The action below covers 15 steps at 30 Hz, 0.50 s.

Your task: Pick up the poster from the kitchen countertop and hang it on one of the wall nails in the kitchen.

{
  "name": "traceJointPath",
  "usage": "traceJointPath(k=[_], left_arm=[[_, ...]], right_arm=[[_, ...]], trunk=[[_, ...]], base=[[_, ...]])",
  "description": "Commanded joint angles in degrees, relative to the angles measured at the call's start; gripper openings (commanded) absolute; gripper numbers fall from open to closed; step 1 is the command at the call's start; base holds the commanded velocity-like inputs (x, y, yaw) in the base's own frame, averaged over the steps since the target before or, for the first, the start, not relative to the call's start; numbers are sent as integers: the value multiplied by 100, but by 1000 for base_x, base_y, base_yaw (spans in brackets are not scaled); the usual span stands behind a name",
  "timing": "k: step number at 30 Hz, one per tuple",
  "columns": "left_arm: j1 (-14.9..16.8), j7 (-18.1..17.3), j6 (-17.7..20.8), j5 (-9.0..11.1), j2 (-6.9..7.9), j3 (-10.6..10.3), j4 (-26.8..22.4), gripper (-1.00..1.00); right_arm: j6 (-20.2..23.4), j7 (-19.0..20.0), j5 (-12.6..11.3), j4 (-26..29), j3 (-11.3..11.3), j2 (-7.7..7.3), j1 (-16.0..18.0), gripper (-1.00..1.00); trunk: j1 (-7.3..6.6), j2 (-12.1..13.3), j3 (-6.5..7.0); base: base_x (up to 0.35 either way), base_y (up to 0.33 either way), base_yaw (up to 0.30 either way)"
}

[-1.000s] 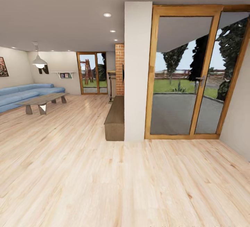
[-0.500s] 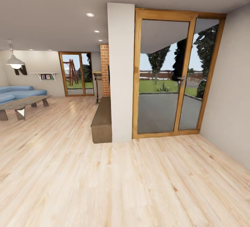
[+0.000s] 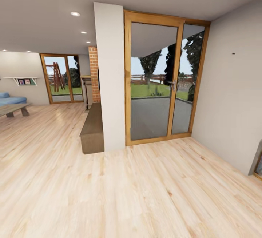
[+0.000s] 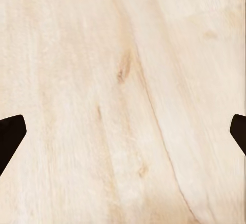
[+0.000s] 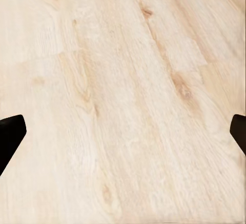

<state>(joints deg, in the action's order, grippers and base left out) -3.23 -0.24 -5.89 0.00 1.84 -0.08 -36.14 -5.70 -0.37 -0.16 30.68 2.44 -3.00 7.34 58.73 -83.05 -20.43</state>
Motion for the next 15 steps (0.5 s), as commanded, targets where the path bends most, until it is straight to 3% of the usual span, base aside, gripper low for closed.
traceJointPath(k=[1,7,15], left_arm=[[-2,-3,-9,0,1,-1,-8,100],[-2,-3,-9,0,1,-1,-8,100],[-2,-3,-9,0,1,-1,-6,100]], right_arm=[[-19,-5,-2,-4,3,1,4,100],[-19,-6,-2,-3,3,1,4,100],[-26,-6,5,-2,2,1,4,100]], trunk=[[0,-3,-3],[0,-3,10],[0,-3,-20]], base=[[0,0,-270],[0,0,-244],[0,0,-102]])
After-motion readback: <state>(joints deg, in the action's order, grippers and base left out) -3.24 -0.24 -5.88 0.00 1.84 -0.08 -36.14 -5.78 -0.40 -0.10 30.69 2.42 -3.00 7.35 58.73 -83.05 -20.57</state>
